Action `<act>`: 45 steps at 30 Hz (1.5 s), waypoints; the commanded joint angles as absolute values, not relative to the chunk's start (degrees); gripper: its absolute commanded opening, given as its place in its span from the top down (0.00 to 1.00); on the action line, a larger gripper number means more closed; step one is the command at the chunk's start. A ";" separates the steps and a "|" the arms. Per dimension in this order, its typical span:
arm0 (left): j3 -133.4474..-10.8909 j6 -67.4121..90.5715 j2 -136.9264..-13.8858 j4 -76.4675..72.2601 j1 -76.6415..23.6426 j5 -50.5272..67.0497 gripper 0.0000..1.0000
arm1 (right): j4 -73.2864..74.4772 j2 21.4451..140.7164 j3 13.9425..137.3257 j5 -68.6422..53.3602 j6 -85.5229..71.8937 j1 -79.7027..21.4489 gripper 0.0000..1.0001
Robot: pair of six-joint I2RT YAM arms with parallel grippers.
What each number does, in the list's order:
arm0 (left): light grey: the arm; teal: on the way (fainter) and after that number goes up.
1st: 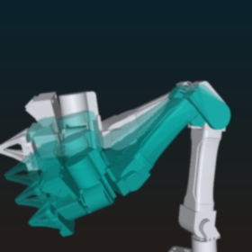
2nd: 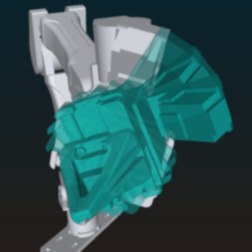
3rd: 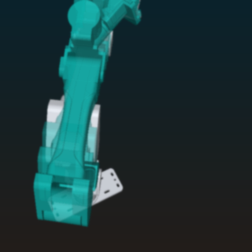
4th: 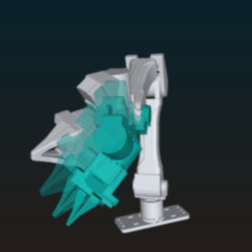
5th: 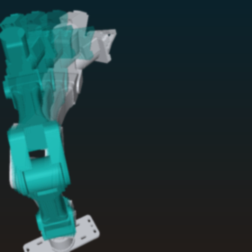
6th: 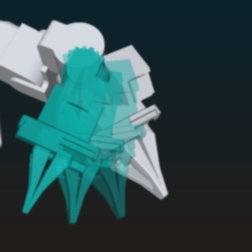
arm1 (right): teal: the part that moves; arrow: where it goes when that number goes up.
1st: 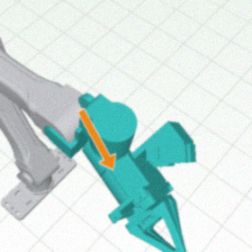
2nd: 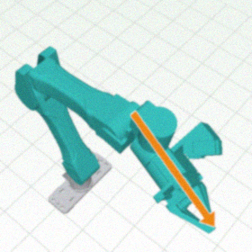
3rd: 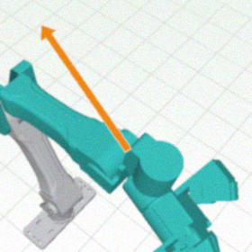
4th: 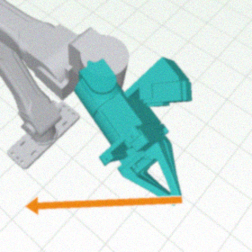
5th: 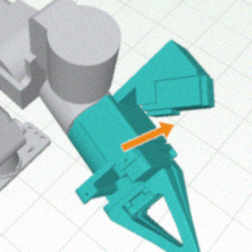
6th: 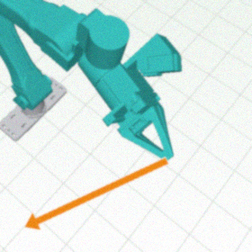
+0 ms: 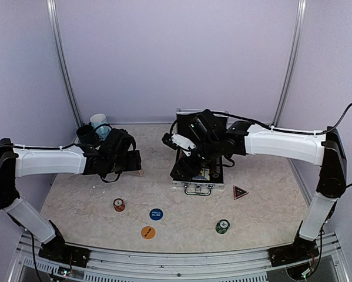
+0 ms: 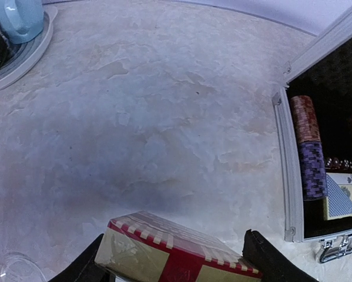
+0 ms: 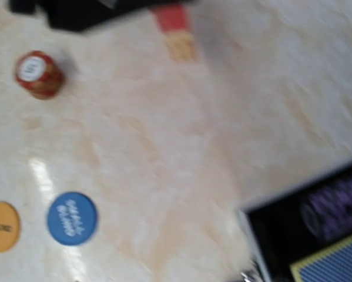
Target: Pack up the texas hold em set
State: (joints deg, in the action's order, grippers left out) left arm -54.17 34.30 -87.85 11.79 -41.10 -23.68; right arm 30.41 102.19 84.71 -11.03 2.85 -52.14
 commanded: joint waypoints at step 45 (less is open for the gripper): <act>-87.26 -13.67 -109.78 4.93 -53.57 -2.91 0.29 | 15.68 64.94 53.61 24.15 -12.41 -51.30 0.21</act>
